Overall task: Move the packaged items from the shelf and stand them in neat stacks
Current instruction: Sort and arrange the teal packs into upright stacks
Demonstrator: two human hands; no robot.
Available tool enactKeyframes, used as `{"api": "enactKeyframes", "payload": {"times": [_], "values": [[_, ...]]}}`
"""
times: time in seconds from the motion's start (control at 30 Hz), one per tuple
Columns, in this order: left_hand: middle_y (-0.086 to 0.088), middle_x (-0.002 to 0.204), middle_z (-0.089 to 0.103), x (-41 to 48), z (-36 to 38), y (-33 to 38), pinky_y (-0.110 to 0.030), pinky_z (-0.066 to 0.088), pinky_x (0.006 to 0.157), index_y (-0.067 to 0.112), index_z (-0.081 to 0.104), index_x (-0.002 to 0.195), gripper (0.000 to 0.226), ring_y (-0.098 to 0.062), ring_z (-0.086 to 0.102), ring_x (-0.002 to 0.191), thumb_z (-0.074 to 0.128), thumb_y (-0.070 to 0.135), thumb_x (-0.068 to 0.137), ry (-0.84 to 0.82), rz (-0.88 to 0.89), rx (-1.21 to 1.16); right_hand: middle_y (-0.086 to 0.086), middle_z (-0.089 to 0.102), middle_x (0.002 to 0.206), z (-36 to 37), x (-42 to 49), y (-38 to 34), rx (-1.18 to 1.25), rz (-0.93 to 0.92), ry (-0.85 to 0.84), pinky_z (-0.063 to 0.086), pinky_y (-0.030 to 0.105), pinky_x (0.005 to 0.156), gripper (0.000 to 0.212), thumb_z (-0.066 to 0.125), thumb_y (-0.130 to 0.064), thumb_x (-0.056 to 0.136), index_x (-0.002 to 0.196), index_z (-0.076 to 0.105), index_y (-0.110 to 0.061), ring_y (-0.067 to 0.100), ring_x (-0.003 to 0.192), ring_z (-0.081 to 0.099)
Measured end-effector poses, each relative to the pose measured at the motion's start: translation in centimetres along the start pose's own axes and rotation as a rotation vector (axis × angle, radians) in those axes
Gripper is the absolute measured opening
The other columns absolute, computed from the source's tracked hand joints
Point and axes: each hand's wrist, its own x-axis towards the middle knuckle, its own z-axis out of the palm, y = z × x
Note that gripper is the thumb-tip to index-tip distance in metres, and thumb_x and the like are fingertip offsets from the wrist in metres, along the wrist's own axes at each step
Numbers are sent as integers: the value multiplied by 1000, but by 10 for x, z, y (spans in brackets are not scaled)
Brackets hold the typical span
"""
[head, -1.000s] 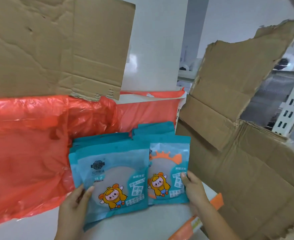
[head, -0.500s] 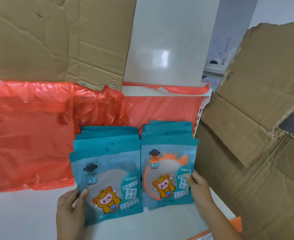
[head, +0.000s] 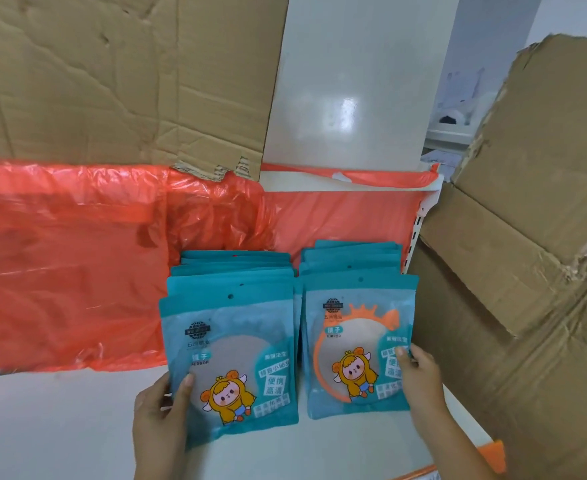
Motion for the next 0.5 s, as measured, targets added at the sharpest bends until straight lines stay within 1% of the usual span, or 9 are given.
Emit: {"api": "enactKeyframes", "payload": {"times": [0.1, 0.17, 0.2, 0.23, 0.3, 0.37, 0.4, 0.43, 0.5], "values": [[-11, 101, 63, -5, 1, -3, -47, 53, 71, 14, 59, 121, 37, -29, 58, 85, 59, 33, 90, -27, 51, 39, 10, 61, 114, 3, -2, 7, -5, 12, 18, 52, 27, 59, 28, 49, -27, 96, 119, 58, -12, 25, 92, 66], [-10, 100, 65, -7, 1, -10, -49, 54, 74, 19, 54, 126, 55, -29, 59, 87, 56, 53, 83, -39, 56, 108, 7, 63, 113, 2, -5, 7, -1, 0, 30, 52, 27, 58, 28, 52, -27, 95, 119, 57, -15, 21, 91, 67], [-11, 102, 64, -9, 2, -15, -51, 53, 79, 22, 50, 132, 69, -31, 59, 91, 51, 62, 76, -22, 49, 161, 5, 62, 114, 1, -7, 7, 10, -5, 37, 53, 26, 58, 30, 54, -27, 93, 122, 55, -17, 18, 91, 66], [-15, 106, 63, -10, 3, -17, -53, 51, 85, 21, 45, 138, 79, -34, 58, 96, 51, 65, 72, -9, 46, 205, 4, 61, 116, 1, -8, 7, 22, -9, 44, 53, 26, 58, 34, 57, -27, 92, 124, 54, -18, 16, 91, 65], [-24, 119, 57, -14, 5, -18, -54, 42, 95, 13, 33, 146, 90, -41, 50, 110, 64, 56, 73, 13, -16, 276, 5, 51, 126, 1, -14, 9, -18, -11, 77, 55, 28, 60, 46, 64, -28, 87, 129, 49, -19, 18, 99, 62], [-25, 134, 47, -18, 8, -10, -53, 39, 98, 11, 20, 149, 111, -40, 42, 122, 77, 52, 64, -17, -90, 377, 7, 38, 132, 4, -23, 15, -213, -64, 140, 58, 39, 74, 63, 72, -31, 79, 134, 43, -21, 22, 112, 52], [-23, 139, 42, -20, 10, -6, -52, 40, 98, 12, 14, 150, 125, -39, 41, 125, 84, 51, 55, -52, -124, 432, 7, 36, 131, 7, -29, 19, -321, -119, 170, 55, 45, 83, 70, 77, -32, 75, 134, 42, -21, 23, 115, 47], [-21, 142, 39, -22, 12, -4, -51, 41, 98, 13, 10, 151, 136, -38, 41, 127, 88, 51, 46, -80, -141, 478, 8, 37, 129, 11, -36, 22, -405, -184, 191, 51, 48, 91, 73, 81, -33, 70, 132, 44, -21, 23, 116, 45], [-18, 144, 39, -23, 16, -4, -50, 42, 98, 14, 6, 151, 147, -36, 43, 127, 90, 54, 36, -85, -128, 533, 1, 41, 123, 20, -49, 25, -558, -319, 130, 42, 42, 100, 70, 84, -40, 64, 122, 48, -25, 19, 115, 43]]}}
